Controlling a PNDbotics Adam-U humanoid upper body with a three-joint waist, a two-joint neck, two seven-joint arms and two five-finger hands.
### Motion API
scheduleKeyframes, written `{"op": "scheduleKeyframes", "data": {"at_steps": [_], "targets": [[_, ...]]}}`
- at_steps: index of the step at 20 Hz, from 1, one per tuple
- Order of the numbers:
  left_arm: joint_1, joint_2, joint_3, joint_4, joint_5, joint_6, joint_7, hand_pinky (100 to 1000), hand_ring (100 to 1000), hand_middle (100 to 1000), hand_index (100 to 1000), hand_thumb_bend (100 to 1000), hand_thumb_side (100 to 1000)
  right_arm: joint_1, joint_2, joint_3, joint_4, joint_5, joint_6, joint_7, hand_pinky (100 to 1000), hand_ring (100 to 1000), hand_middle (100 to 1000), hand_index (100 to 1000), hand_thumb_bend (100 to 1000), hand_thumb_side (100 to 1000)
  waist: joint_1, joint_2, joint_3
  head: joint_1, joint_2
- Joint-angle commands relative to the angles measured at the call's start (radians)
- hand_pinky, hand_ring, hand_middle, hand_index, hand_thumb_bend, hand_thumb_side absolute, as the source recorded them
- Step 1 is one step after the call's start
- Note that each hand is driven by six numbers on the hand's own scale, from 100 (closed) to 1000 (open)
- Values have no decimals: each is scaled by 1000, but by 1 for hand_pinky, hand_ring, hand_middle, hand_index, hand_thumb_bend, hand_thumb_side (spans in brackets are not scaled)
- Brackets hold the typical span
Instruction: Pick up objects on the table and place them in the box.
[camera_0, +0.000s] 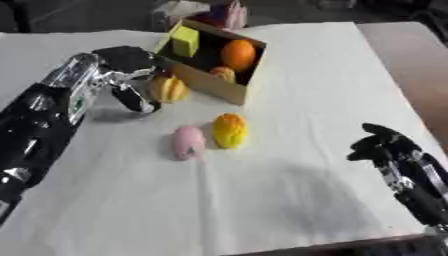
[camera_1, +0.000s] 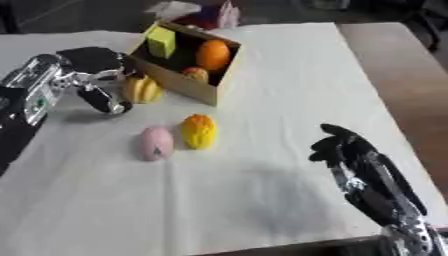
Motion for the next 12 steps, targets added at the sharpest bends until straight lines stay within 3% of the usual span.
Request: {"op": "scheduleKeyframes", "data": {"at_steps": [1, 7, 12], "targets": [[-12, 7, 19, 21, -19, 3, 24, 731, 636, 627, 766, 271, 308, -11, -4, -3, -16, -6, -2, 2, 699, 626, 631, 882, 100, 583, -1, -11, -1, 1, -4], [-9, 29, 26, -13, 13, -3, 96, 601, 451, 414, 569, 198, 267, -12, -5, -6, -15, -3, -1, -1, 699, 625, 631, 882, 100, 583, 2, -11, 1, -6, -3], [-19, 106, 10, -179, 125, -19, 52, 598, 430, 387, 542, 180, 259, -7, -12, -12, -13, 3, -1, -7, 699, 625, 630, 882, 100, 585, 11, -15, 11, -16, 1]]}}
